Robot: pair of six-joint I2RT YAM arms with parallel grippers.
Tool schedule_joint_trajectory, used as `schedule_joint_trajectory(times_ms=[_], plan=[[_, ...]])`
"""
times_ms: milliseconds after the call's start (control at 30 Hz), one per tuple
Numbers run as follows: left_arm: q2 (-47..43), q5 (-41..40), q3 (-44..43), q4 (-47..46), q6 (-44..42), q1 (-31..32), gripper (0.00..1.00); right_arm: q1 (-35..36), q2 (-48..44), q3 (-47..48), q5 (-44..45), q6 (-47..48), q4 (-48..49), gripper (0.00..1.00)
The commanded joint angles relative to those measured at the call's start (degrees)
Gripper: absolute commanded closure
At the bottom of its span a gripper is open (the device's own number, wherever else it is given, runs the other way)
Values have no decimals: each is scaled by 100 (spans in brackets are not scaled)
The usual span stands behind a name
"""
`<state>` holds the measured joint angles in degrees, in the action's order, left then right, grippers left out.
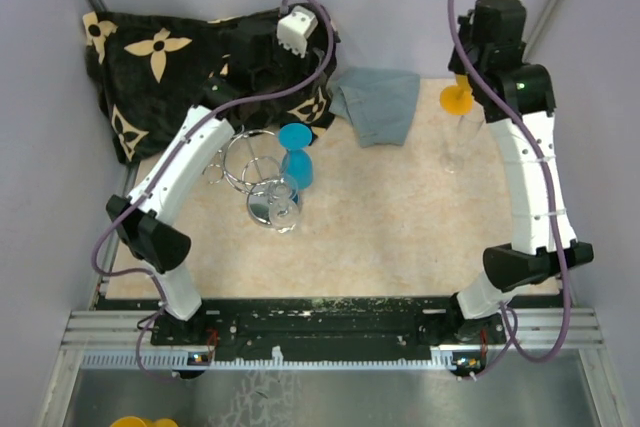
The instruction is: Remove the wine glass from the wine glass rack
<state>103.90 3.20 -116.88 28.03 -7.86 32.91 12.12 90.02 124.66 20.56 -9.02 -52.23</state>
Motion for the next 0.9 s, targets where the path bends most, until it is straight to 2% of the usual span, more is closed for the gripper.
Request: schedule_joint_trajectory(times_ms=[0,233,400,700,867], plan=[[-759,192,437,-15,457,-65,21,379,26,-543,496,-13,466,100],[-1261,165,977,31,547,-143,16,808,-90,-2352,646,-129,1503,100],[-1395,179,1084,91,554,-143,16,871,-19,-3199,688,-202,2282,100],[-1531,228,1231,183,548,-151,16,871,412,-3806,908,-369,3368,100],[-1636,246,1378,204,548,-149,16,864,889,-3780,930,-556,3449,100]])
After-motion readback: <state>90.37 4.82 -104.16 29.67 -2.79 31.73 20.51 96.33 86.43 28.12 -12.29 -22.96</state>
